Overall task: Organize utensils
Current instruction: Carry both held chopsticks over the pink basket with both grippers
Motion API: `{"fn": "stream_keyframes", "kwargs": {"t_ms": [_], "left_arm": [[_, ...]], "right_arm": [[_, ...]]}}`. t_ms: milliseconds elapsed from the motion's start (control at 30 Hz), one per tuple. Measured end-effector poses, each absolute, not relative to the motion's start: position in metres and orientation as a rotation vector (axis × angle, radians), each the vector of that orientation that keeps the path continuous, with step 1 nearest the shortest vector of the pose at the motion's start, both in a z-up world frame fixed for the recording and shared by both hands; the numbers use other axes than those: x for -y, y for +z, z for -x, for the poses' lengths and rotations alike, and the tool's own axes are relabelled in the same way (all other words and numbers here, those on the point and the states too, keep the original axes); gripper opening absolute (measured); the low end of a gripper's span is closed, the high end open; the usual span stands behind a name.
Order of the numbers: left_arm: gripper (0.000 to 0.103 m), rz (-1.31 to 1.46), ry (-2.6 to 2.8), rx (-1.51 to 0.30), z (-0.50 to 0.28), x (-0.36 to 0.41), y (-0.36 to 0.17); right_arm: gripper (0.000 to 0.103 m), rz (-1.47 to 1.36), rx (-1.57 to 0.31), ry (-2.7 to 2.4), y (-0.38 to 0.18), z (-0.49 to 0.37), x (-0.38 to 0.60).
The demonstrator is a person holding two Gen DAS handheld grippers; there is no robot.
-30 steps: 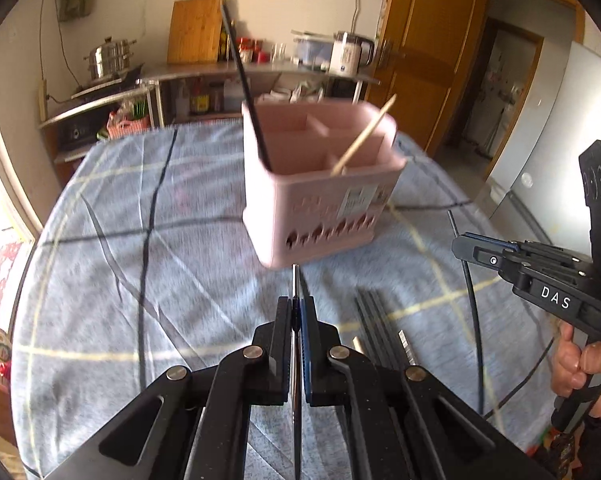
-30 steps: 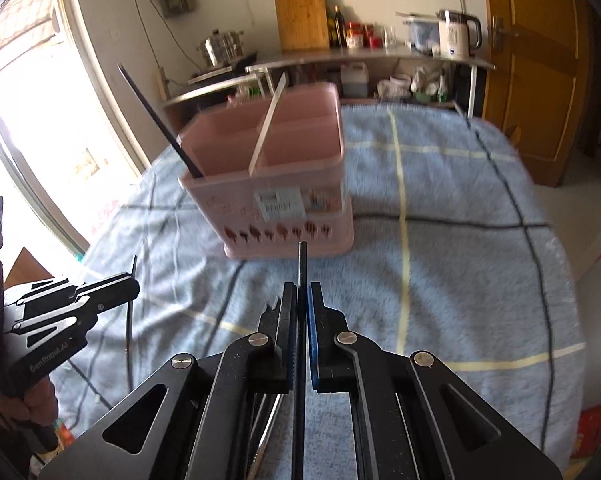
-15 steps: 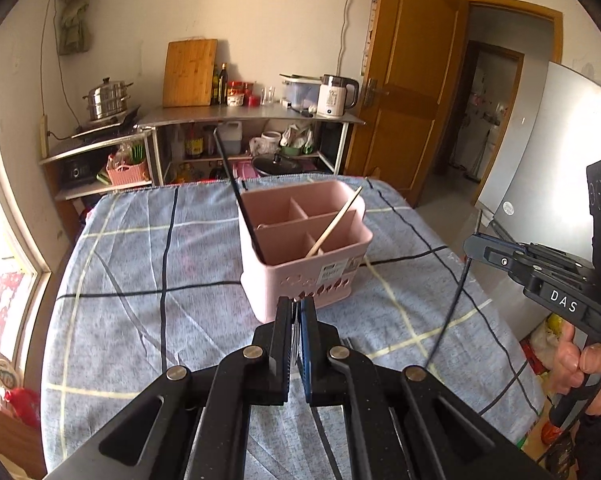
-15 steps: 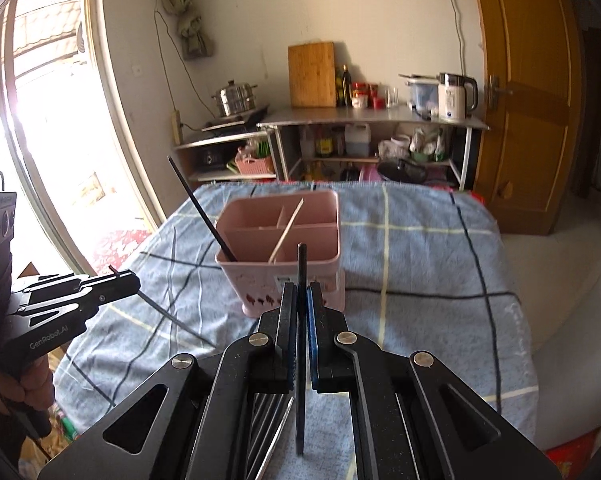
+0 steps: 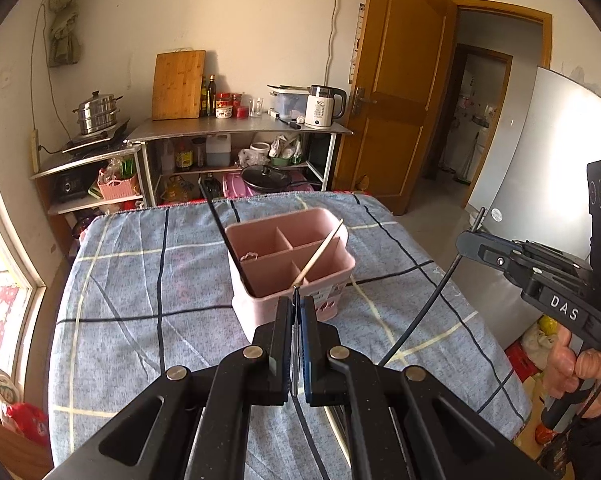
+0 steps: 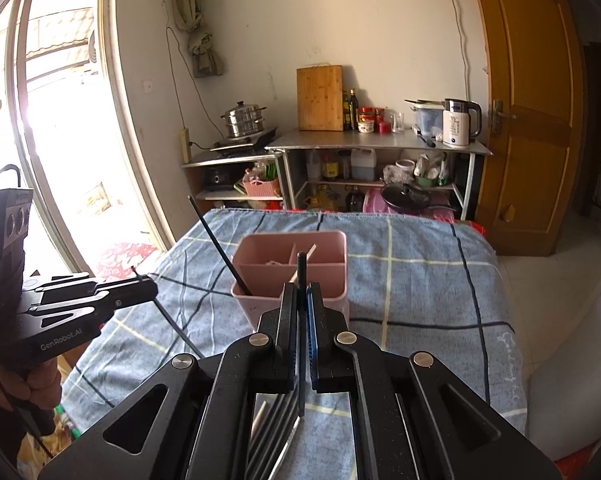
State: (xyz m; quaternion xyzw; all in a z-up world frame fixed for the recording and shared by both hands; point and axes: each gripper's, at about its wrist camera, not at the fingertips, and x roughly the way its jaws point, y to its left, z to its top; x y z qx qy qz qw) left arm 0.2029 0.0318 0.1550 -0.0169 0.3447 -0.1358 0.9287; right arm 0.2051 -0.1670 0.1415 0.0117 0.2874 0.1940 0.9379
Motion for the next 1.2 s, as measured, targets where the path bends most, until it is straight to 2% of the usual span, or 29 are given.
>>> {"fn": "stream_keyframes", "kwargs": {"t_ms": [533,833,1200], "left_arm": [[0.004,0.022,-0.260,-0.606,-0.258,-0.032,0.209],[0.004,0.037,-0.232,-0.621,-0.292,-0.040,0.196],[0.004,0.054,-0.232,-0.677,-0.305,-0.047,0.158]], "right_arm": [[0.004,-0.054,-0.451,0.437,0.198,-0.242,0.145],[0.004,-0.071,-0.429,0.439,0.205,-0.268,0.132],[0.004,-0.070,-0.512,0.433,0.166,-0.291,0.122]]}}
